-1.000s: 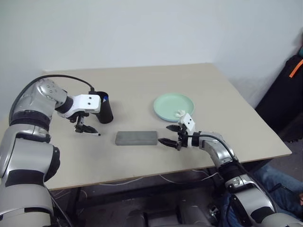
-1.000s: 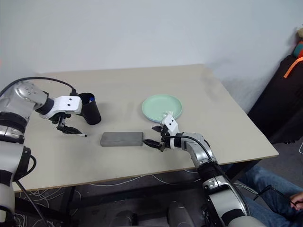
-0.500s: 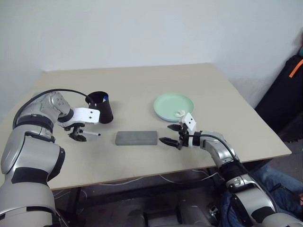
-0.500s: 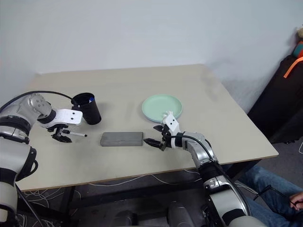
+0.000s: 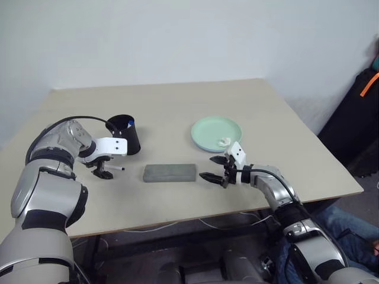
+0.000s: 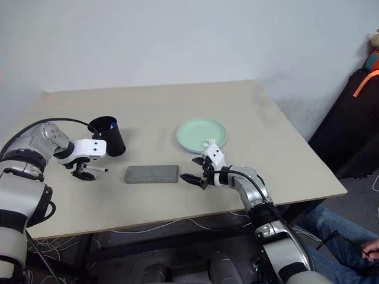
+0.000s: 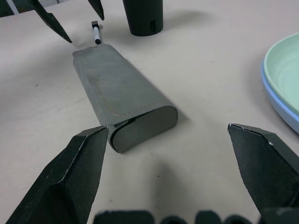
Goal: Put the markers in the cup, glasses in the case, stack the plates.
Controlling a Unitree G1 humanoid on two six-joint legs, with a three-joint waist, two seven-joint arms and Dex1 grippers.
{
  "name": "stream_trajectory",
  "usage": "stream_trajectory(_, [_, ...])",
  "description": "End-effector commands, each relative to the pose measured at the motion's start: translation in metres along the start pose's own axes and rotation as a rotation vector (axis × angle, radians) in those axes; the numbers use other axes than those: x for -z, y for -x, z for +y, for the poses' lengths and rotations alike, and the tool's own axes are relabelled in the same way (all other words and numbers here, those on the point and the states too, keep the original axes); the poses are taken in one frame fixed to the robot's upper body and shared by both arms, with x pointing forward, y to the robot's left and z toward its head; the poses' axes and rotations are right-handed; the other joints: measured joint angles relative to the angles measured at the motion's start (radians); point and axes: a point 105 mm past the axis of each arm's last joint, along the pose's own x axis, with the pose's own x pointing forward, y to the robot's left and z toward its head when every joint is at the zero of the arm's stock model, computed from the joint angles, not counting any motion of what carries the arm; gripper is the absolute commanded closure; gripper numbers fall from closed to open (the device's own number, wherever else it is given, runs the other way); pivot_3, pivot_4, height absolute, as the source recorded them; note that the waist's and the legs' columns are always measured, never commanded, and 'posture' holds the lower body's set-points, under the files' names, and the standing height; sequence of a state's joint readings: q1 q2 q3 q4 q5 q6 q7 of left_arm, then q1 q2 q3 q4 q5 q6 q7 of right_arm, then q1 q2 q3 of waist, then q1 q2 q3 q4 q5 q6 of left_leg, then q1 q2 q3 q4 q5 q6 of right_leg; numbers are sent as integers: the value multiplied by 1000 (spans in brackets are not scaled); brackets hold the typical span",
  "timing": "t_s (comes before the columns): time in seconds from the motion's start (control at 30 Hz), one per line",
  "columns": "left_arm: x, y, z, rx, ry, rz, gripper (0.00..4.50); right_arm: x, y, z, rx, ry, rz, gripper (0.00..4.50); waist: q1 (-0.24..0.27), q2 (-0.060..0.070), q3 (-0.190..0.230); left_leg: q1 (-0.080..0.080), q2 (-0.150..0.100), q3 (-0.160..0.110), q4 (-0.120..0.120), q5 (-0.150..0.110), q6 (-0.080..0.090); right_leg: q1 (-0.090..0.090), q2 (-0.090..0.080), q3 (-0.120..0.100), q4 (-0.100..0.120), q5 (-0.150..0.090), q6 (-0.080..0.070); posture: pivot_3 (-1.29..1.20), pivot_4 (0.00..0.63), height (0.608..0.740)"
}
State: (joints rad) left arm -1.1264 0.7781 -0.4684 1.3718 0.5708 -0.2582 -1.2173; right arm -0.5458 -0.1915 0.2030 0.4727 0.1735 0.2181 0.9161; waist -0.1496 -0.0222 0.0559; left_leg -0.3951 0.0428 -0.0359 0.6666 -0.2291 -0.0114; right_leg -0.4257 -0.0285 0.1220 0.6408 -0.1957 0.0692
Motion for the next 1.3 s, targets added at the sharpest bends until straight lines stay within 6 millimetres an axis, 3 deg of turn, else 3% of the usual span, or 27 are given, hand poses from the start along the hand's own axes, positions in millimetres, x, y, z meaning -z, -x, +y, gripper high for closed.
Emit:
stream_trajectory(0.03, [-4,3,4,-19,40,-32,355,-16,1,1,0,49,-43,48,0,0,0,0,0,0,0,0,0,0,0,0,0,0,0,0,0,740])
stream_trajectory(0.47, [-16,-4,2,17,104,-47,355,-12,7,3,31,41,-41,48,0,-1,0,0,0,0,0,0,0,0,0,0,0,0,0,0,0,740])
stream_trajectory(0.9, [-17,-7,-16,180,157,-30,355,-11,10,2,52,33,-39,48,0,-1,0,0,0,0,0,0,0,0,0,0,0,0,0,0,0,740])
stream_trajectory(1.0, [-17,-6,-17,194,159,-37,914,-12,9,2,51,34,-40,48,0,-1,0,0,0,0,0,0,0,0,0,0,0,0,0,0,0,740])
stream_trajectory(1.2, [-23,-2,-13,178,168,-87,2945,-12,7,2,46,33,-41,48,0,-1,0,0,0,0,0,0,0,0,0,0,0,0,0,0,0,740])
stream_trajectory(1.3, [-30,1,-9,158,167,-142,2945,-13,6,2,43,32,-41,48,0,-1,0,0,0,0,0,0,0,0,0,0,0,0,0,0,0,740])
